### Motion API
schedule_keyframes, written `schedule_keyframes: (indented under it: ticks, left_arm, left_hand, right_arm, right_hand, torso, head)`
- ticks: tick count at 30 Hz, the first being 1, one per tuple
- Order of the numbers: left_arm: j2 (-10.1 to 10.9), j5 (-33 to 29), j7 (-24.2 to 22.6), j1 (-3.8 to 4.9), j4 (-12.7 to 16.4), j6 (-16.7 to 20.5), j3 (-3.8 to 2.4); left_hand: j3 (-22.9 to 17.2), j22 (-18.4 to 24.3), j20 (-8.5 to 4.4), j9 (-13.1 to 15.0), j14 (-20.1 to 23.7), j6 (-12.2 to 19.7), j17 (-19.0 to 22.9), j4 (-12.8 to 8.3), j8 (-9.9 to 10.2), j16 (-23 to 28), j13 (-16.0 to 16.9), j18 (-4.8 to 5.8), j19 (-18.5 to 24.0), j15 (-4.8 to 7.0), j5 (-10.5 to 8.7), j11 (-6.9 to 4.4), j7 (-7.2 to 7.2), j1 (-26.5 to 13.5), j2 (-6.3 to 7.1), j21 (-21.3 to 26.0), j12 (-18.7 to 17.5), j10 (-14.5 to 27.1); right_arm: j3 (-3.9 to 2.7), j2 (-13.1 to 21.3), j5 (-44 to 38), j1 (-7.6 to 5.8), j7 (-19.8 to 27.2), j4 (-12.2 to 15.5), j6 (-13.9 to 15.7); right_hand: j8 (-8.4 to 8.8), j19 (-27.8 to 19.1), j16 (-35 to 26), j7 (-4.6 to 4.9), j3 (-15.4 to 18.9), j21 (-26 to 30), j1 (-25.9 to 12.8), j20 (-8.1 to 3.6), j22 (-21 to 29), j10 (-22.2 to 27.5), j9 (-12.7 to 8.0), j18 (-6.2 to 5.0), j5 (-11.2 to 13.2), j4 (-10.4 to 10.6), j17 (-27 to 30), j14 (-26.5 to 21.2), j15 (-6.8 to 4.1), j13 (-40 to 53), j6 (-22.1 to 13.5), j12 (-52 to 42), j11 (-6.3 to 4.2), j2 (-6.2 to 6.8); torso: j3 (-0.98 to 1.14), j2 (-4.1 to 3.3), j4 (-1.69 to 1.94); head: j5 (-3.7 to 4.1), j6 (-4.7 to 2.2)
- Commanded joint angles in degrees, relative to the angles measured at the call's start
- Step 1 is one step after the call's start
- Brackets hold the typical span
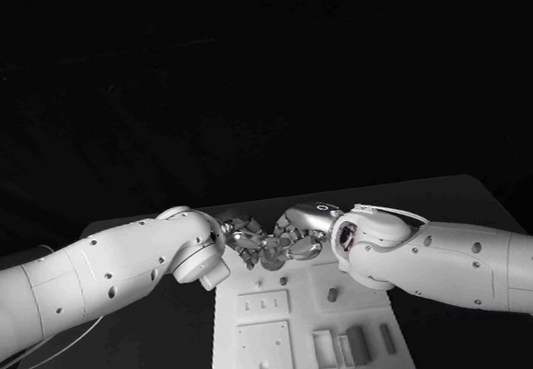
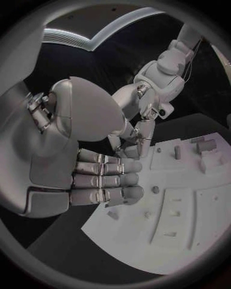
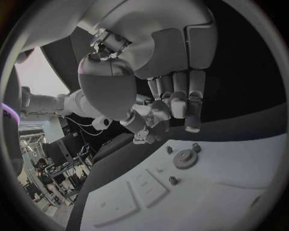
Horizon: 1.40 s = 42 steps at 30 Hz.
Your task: Assemble the parts on the task board
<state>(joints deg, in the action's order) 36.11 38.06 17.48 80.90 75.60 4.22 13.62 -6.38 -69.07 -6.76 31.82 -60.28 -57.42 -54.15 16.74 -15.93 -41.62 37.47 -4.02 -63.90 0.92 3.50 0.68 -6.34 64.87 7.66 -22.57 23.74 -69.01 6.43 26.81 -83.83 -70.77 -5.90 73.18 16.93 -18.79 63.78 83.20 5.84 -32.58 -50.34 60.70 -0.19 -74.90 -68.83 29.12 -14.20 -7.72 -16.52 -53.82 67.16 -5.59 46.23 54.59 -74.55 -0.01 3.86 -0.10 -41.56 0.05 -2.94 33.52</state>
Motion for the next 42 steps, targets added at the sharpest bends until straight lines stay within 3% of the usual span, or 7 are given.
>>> schedule_keyframes:
  ticks: [1,11,26,37,40,42]
  left_arm:
    - [-0.24,0.16,0.48,0.02,-0.02,-0.31,-0.02]
    - [-0.38,0.17,0.70,0.02,-0.31,-0.19,-0.01]
    - [-0.49,1.26,1.81,0.02,-0.35,0.08,-0.01]
    - [-0.48,1.26,1.64,0.02,-0.42,0.70,-0.01]
    - [-0.48,1.26,1.57,0.02,-0.40,0.92,-0.01]
    - [-0.48,1.26,1.59,0.02,-0.36,0.86,-0.01]
  left_hand:
    - [0.42,-0.13,-0.17,0.08,-0.16,-0.60,0.11,-0.12,-0.21,-0.25,-0.11,-1.17,-0.40,0.41,0.13,-0.12,0.02,0.40,-0.22,0.06,0.38,-0.33]
    - [1.14,-0.49,-0.30,0.17,-0.34,-1.01,0.38,-0.14,-0.28,-0.77,-0.19,-1.16,-0.70,0.56,0.14,-0.28,0.18,1.58,-0.68,0.02,0.63,-0.65]
    - [3.03,-1.88,-0.91,0.40,-1.14,-2.54,1.40,-0.24,-0.34,-2.70,-0.46,-0.92,-2.13,1.20,1.08,-0.86,0.75,10.09,-2.65,0.03,1.56,-1.91]
    - [3.50,-2.14,-1.03,0.41,-1.30,-2.81,1.75,-0.22,-0.24,-3.08,-0.61,-0.80,-2.41,1.33,0.95,-0.94,0.82,12.00,-4.09,0.26,1.66,-2.11]
    - [3.70,-2.24,-1.05,0.39,-1.20,-2.79,1.96,-0.23,-0.11,-3.16,-0.72,-0.73,-2.41,1.31,1.38,-0.89,0.79,13.18,-4.44,0.46,1.61,-2.06]
    - [3.61,-2.32,-0.98,0.35,-1.03,-2.65,2.15,-0.32,0.06,-3.19,-0.88,-0.63,-2.27,1.26,3.77,-0.81,0.70,14.97,-4.74,0.72,1.47,-1.92]
  right_arm:
    - [-0.05,-0.08,-1.02,0.00,-0.44,0.28,0.04]
    - [-0.11,-0.16,-1.39,0.00,-0.84,0.86,-0.09]
    - [-0.20,-0.24,-1.52,0.00,-1.12,1.19,-0.06]
    - [-0.20,-0.20,-2.05,0.00,-1.46,1.57,-0.09]
    - [-0.20,-0.20,-2.10,0.00,-1.58,1.51,-0.21]
    - [-0.20,-0.19,-2.12,0.00,-1.67,1.41,-0.26]
  right_hand:
    - [-0.14,0.29,0.06,0.31,-0.25,-0.03,-0.68,-0.11,-0.77,-0.09,0.09,-0.80,-0.12,0.25,0.06,0.01,-0.42,0.06,0.66,0.33,-0.29,0.13]
    - [-0.13,0.34,0.05,0.29,-0.32,-0.02,-0.72,-0.14,-0.76,-0.13,0.13,-0.80,-0.15,0.24,0.08,0.07,-0.44,0.06,0.70,0.34,-0.32,0.14]
    - [-0.17,0.43,0.04,0.23,-0.40,-0.02,-0.81,-0.18,-0.76,-0.19,0.21,-0.80,-0.18,0.26,0.12,0.16,-0.47,0.06,0.84,0.37,-0.37,0.16]
    - [-0.17,0.48,0.03,0.21,-0.45,-0.02,-0.85,-0.20,-0.76,-0.21,0.25,-0.80,-0.18,0.25,0.14,0.21,-0.49,0.06,0.89,0.38,-0.40,0.19]
    - [-0.17,0.48,0.03,0.20,-0.46,-0.01,-0.85,-0.20,-0.75,-0.22,0.25,-0.80,-0.19,0.25,0.14,0.21,-0.49,0.06,0.90,0.38,-0.40,0.19]
    - [-0.17,0.48,0.03,0.20,-0.46,-0.01,-0.86,-0.21,-0.75,-0.22,0.26,-0.80,-0.19,0.25,0.15,0.22,-0.50,0.06,0.90,0.39,-0.40,0.19]
  torso:
    - [-0.02,-0.06,-0.03]
    - [-0.02,-0.07,0.01]
    - [0.03,-0.06,-0.02]
    - [0.05,-0.07,-0.03]
    - [0.04,-0.03,-0.08]
    - [0.02,-0.03,-0.08]
  head:
    - [0.00,0.03]
    - [-0.15,0.21]
    - [-0.30,0.29]
    - [-0.25,0.07]
    - [-0.21,0.04]
    - [-0.18,0.04]
